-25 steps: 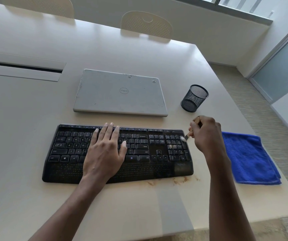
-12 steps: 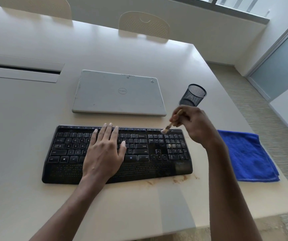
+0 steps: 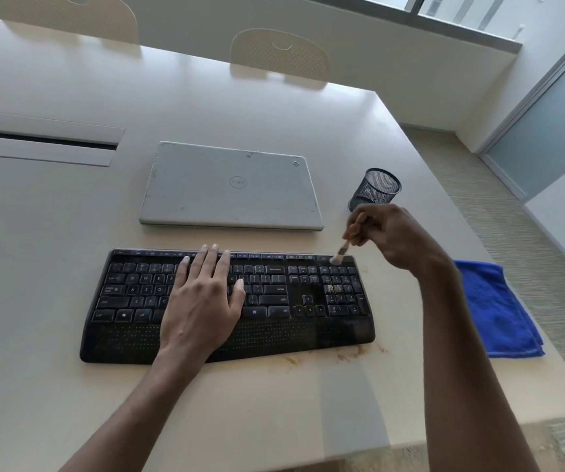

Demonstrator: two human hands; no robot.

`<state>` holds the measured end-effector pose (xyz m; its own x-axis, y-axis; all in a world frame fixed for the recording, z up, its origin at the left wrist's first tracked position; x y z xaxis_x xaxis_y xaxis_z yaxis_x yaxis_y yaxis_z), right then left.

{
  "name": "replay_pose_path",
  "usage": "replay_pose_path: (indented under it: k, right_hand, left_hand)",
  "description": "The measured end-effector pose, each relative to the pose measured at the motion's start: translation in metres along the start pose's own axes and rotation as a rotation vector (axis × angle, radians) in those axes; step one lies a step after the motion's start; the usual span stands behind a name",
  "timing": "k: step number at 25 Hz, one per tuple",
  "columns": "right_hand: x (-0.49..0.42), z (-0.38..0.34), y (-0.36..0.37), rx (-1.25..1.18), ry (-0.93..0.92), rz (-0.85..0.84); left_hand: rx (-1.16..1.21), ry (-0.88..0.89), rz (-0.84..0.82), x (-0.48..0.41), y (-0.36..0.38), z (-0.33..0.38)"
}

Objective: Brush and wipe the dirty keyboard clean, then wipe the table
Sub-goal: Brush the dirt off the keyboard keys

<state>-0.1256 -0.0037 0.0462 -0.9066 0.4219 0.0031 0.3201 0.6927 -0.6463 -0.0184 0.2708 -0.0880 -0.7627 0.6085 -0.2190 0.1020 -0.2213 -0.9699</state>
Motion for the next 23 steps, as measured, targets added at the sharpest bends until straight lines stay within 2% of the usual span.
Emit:
replay_pose_path:
  k: [3, 7, 9, 13, 18, 20, 23]
  right_hand:
    - [-0.003, 0.002, 0.014, -0.037, -0.009, -0.058]
    - [0.008, 0.018, -0.013, 0.157, 0.106, 0.068]
    - [0.011, 0.006, -0.006, 0.135, 0.057, 0.077]
    - [0.014, -0.018, 0.034, 0.014, -0.069, -0.077]
    - [0.024, 0.006, -0.001, 0.105, 0.062, 0.043]
    - [0.024, 0.001, -0.003, 0.119, 0.029, 0.074]
    - [0.021, -0.015, 0.020, 0.019, -0.056, -0.006]
  left_hand:
    - [-0.007, 0.004, -0.001, 0.000, 0.000, 0.000]
    - [-0.007, 0.000, 0.004, -0.001, 0.000, 0.001]
    - [-0.005, 0.001, 0.004, 0.000, 0.000, 0.001]
    - [-0.001, 0.001, -0.001, 0.000, 0.000, 0.000]
    - [0.006, -0.004, 0.004, 0.001, 0.000, 0.000]
    - [0.008, -0.003, 0.004, 0.000, 0.000, 0.000]
    - [0.006, 0.002, -0.004, 0.000, 0.001, 0.000]
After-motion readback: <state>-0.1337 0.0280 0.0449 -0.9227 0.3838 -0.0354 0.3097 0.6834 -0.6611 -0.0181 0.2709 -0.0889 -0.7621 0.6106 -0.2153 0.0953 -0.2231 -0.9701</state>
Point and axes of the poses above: each hand's wrist, its own x-axis away from the middle knuckle, its own y-axis out of the palm, z = x × y, the point moved 6 cm from there along -x, towards the middle knuckle, and after that the axes turned 8 degrees about -x, right-handed, at the moved point
